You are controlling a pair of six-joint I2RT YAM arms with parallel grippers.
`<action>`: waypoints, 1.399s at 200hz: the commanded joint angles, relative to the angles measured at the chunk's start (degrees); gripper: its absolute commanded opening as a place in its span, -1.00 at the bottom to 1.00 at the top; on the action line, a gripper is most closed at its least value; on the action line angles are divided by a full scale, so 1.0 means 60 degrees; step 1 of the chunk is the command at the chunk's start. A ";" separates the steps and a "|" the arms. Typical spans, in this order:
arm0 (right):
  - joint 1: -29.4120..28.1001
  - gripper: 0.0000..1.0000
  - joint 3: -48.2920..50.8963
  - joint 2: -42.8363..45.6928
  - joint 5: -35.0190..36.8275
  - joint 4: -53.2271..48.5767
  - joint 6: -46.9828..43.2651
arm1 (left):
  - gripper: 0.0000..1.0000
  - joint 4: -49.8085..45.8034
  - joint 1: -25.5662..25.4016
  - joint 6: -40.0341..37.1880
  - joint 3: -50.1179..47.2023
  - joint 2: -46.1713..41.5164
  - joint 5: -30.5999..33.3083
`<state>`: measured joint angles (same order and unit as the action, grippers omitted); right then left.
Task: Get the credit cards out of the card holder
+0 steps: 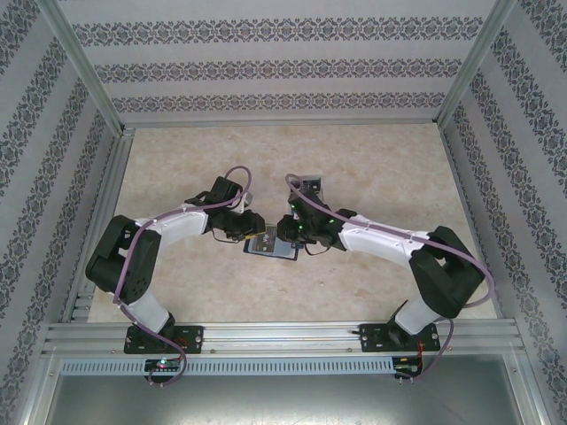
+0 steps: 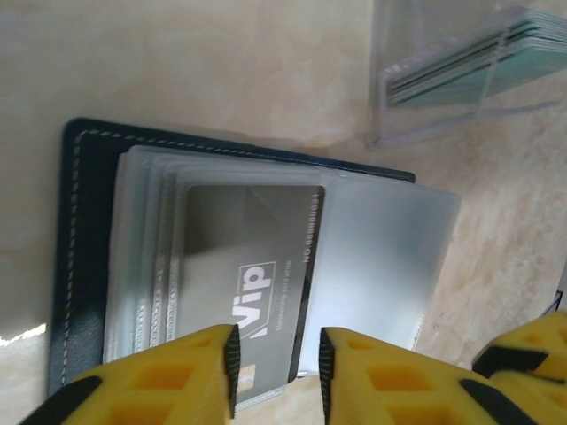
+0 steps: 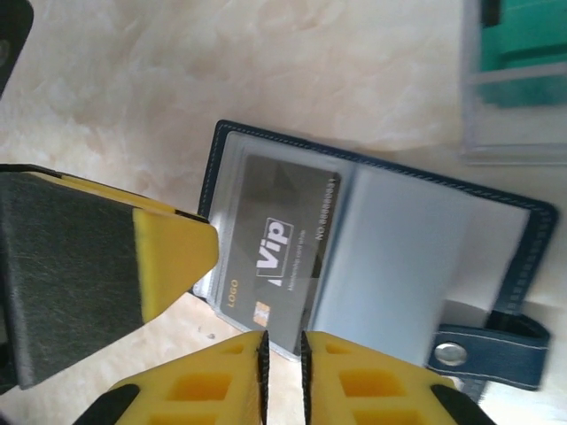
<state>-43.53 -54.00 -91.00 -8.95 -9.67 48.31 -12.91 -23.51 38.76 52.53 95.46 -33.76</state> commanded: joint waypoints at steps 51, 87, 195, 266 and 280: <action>0.0018 -0.66 -0.0214 -0.1319 -0.0877 0.0889 0.0994 | -0.49 -0.0707 0.0180 -0.0514 -0.0049 0.0426 0.0536; 0.0189 -0.69 0.0127 -0.1543 -0.1095 0.1400 0.1426 | -0.49 -0.0643 0.0182 -0.0471 -0.0219 0.0474 0.0542; 0.0515 -0.65 0.0664 -0.2132 -0.1793 0.2662 0.2084 | -0.51 -0.0515 0.0122 -0.0253 -0.0494 0.0569 0.0485; 0.0568 -0.70 0.0793 -0.2404 -0.2200 0.3424 0.2295 | -0.51 -0.0508 0.0095 -0.0228 -0.0505 0.0569 0.0455; 0.0601 -0.79 0.0907 -0.2353 -0.2211 0.3546 0.2348 | -0.51 -0.0500 0.0088 -0.0220 -0.0495 0.0584 0.0448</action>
<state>-40.58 -49.91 -104.09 -20.88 8.51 61.36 -14.76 -23.14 37.47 50.68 97.73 -31.27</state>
